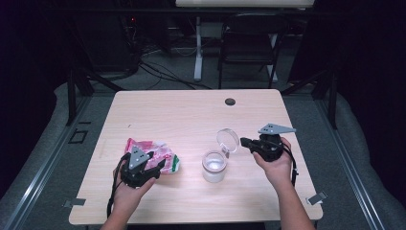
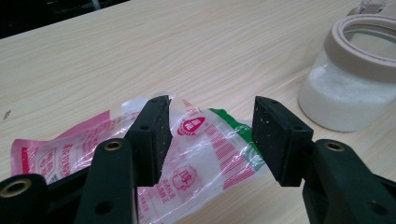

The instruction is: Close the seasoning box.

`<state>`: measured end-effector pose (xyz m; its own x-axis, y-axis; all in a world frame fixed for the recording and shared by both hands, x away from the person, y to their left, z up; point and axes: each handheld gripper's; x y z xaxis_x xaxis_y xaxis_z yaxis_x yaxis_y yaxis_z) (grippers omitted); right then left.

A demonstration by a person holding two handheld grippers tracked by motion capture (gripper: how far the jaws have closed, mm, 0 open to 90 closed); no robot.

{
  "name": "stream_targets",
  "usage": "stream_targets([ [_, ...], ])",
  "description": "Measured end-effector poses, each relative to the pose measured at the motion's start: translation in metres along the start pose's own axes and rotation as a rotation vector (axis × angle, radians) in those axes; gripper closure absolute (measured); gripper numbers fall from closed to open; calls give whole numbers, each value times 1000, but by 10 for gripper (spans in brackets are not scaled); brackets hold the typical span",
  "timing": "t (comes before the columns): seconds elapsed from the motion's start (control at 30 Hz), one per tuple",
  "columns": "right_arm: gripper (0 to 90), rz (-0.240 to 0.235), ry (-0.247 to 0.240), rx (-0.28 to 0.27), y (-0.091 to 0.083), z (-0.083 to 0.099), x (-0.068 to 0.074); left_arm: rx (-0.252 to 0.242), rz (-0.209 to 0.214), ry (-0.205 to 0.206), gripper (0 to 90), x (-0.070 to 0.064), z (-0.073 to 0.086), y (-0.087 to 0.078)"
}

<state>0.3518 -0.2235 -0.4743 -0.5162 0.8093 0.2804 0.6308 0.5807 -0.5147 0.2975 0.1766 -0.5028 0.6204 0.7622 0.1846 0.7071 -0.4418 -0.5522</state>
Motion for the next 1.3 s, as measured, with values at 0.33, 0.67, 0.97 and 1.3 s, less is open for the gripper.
stream_targets([
  [0.33, 885, -4, -9, 11, 3, 0, 2, -12, 49, 47, 629, -13, -18, 10],
  [0.67, 878, -10, -12, 10, 4, 1, 4, -9, 145, 78, 854, -31, -49, 30],
  [0.97, 877, -13, -17, 14, 4, 1, 6, -1, 198, 160, 900, -46, -77, 46],
  [1.3, 875, -21, -27, 20, 5, 1, 9, -18, 257, 167, 900, -62, -97, 62],
])
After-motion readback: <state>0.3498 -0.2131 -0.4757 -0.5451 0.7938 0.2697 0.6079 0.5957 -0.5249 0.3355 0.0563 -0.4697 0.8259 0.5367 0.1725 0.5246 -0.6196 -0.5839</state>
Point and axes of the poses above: each handheld gripper's, and its own axes: y roughly forward along the jaws, z roughly out of its underside, x roughly to its left, and after that the axes turned 10 degrees about y, right-handed
